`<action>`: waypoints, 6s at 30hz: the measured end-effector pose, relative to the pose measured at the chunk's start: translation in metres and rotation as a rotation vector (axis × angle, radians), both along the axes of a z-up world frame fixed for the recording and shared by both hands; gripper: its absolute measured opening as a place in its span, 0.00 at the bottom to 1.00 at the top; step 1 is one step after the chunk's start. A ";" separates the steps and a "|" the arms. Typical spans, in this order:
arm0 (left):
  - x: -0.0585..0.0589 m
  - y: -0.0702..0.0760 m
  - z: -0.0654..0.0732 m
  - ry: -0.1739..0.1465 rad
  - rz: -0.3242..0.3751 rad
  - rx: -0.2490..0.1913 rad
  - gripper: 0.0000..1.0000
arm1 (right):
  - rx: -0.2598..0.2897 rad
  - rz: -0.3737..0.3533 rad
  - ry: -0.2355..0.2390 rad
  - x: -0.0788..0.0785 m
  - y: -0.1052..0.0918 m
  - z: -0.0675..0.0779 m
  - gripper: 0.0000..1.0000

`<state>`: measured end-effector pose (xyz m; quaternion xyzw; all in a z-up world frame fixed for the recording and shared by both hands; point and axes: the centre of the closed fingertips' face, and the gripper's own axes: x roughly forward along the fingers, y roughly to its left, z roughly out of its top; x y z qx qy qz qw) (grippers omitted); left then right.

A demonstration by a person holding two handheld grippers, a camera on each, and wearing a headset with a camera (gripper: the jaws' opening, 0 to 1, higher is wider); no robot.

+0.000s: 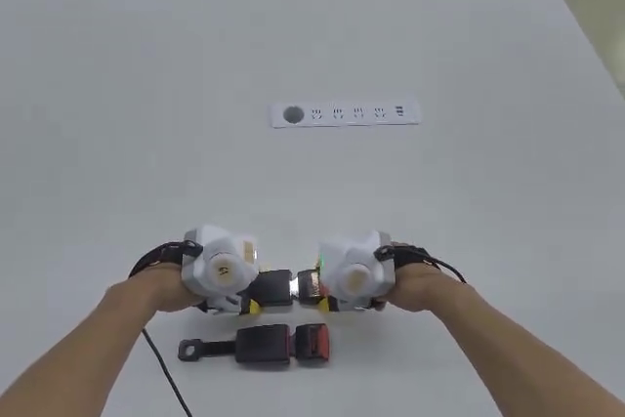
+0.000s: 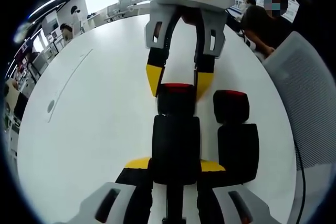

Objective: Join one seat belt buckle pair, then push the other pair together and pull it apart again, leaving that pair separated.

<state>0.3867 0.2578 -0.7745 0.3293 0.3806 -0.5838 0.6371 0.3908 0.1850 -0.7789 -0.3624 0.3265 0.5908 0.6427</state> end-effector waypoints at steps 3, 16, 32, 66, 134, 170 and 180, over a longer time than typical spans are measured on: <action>0.000 0.000 0.000 0.003 0.004 -0.001 0.32 | -0.003 -0.002 0.000 -0.001 -0.003 0.002 0.29; 0.000 -0.001 -0.002 0.003 0.004 0.002 0.33 | 0.015 -0.004 -0.007 -0.001 -0.016 0.002 0.29; 0.001 0.000 -0.002 0.008 0.011 0.001 0.33 | 0.005 -0.005 -0.006 -0.001 -0.023 0.003 0.30; -0.001 -0.002 0.003 0.003 -0.004 0.012 0.33 | -0.065 -0.006 0.006 -0.002 -0.067 0.004 0.30; -0.029 0.060 0.034 -0.025 0.344 -0.225 0.62 | 0.052 -0.179 -0.051 -0.027 -0.120 0.019 0.63; -0.066 0.065 0.039 -0.209 0.710 -0.624 1.00 | 0.535 -0.561 -0.115 -0.074 -0.081 0.038 0.99; -0.067 0.062 0.043 -0.236 0.730 -0.632 1.00 | 0.548 -0.593 -0.125 -0.076 -0.082 0.040 0.99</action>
